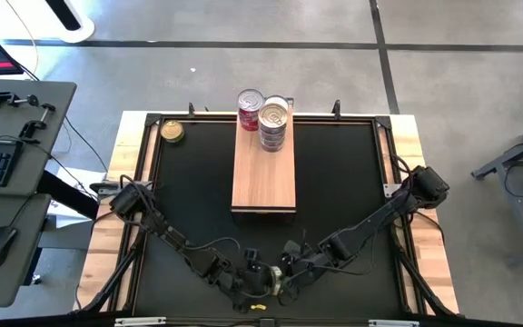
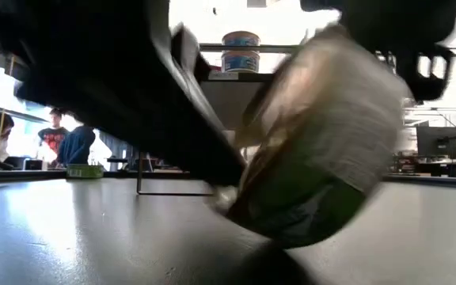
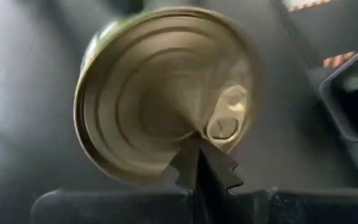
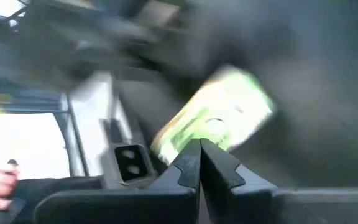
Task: Stack canned seafood by type on shelf
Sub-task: Put the green tuna can on the shelf
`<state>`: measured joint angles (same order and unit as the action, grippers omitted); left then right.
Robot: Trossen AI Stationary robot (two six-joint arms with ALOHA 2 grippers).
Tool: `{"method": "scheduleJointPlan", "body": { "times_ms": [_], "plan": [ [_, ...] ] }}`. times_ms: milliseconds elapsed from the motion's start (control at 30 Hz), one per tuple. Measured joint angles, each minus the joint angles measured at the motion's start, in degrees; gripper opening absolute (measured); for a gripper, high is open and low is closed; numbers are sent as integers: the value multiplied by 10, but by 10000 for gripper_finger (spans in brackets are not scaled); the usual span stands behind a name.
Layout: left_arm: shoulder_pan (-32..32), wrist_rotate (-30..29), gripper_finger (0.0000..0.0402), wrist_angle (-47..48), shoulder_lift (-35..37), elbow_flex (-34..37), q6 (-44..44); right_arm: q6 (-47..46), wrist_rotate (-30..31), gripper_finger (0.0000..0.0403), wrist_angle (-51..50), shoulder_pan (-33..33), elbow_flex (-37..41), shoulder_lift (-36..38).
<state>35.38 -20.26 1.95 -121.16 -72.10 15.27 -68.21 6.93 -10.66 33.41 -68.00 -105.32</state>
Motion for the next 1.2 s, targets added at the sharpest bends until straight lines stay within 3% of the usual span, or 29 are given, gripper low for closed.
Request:
{"method": "scheduleJointPlan", "body": {
  "times_ms": [467,667,900,1033,1200],
  "plan": [
    [1,-23,0,18,-4,2,14,61,6,0,-13,-4,-37,12],
    [11,-20,0,88,14,1,73,164,-6,0,-11,-10,-37,58],
    [26,-53,0,207,49,3,154,348,-71,3,63,-45,-37,59],
    [35,-60,0,202,58,3,215,415,-85,41,65,-71,-37,47],
    [54,-64,0,203,69,-6,284,477,-201,147,58,-83,-37,34]
  ]
}}
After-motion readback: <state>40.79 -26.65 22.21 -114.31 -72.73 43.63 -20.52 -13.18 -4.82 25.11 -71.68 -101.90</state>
